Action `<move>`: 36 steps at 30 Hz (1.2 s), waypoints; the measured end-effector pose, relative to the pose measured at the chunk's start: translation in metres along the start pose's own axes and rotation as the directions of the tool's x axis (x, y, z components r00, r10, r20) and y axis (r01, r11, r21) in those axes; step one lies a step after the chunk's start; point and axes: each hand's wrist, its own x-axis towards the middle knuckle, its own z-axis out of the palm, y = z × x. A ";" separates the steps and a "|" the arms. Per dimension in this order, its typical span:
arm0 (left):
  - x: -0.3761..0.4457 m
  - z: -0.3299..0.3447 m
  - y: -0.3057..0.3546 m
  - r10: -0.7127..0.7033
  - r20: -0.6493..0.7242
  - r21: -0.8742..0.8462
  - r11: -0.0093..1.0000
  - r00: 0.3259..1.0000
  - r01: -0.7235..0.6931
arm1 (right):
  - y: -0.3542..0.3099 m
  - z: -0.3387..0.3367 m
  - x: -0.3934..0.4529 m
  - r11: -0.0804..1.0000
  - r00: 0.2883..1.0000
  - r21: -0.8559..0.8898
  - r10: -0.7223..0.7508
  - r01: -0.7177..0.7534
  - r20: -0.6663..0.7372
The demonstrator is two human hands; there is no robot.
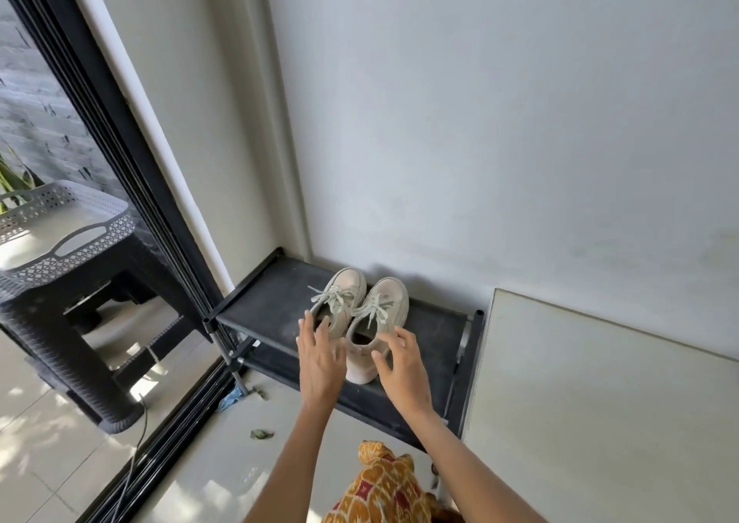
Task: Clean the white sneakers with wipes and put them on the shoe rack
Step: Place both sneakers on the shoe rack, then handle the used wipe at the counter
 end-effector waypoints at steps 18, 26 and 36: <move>-0.207 0.129 0.289 0.606 0.370 -0.255 0.795 0.704 -0.550 | 0.153 -0.269 -0.172 0.897 0.912 -0.320 0.177 -0.305 -0.371; -0.337 0.201 0.370 0.440 0.721 -0.203 0.872 0.534 -0.445 | 0.228 -0.371 -0.280 0.713 0.847 -0.493 0.277 -0.498 -0.454; -0.340 0.222 0.398 0.198 0.832 -0.109 0.974 0.518 -0.197 | 0.249 -0.383 -0.292 0.829 0.832 -0.172 0.475 -0.533 -0.288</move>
